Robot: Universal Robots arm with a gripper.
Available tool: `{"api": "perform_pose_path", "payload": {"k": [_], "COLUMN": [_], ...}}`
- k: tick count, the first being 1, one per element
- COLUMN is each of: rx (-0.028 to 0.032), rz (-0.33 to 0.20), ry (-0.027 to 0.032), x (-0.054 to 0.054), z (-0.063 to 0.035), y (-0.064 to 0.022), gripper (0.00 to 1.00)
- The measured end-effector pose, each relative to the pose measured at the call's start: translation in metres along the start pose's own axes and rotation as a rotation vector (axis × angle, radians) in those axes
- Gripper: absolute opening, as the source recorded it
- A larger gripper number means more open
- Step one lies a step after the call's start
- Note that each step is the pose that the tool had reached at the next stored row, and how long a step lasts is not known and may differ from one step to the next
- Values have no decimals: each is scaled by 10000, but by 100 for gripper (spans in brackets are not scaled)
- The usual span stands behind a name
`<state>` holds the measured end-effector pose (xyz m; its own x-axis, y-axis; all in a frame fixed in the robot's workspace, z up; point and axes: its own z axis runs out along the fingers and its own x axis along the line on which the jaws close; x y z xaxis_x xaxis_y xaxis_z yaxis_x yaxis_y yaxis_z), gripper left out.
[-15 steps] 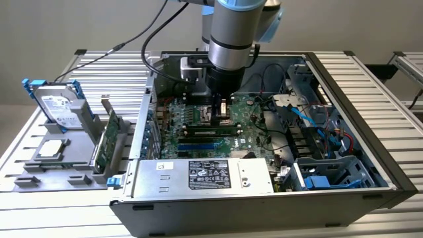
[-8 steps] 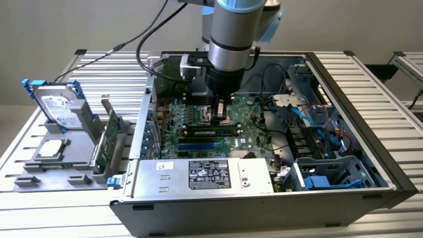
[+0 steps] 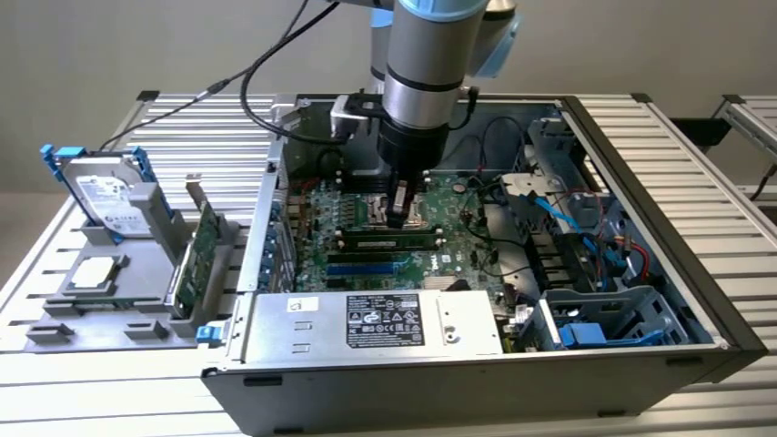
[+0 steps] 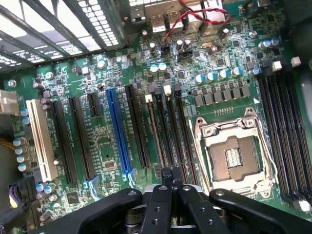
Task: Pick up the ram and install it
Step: 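Press down the ram until it locks into place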
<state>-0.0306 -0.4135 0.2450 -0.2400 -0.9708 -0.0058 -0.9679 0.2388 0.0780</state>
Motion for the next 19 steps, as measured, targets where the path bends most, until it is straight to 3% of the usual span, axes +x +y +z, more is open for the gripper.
{"api": "perform_pose_path", "payload": {"k": [9, 19], "rx": [4, 18], "rz": [681, 1472], "ry": [-55, -83], "x": [10, 20], "z": [-108, -131], "y": [7, 7], "gripper": [11, 11]}}
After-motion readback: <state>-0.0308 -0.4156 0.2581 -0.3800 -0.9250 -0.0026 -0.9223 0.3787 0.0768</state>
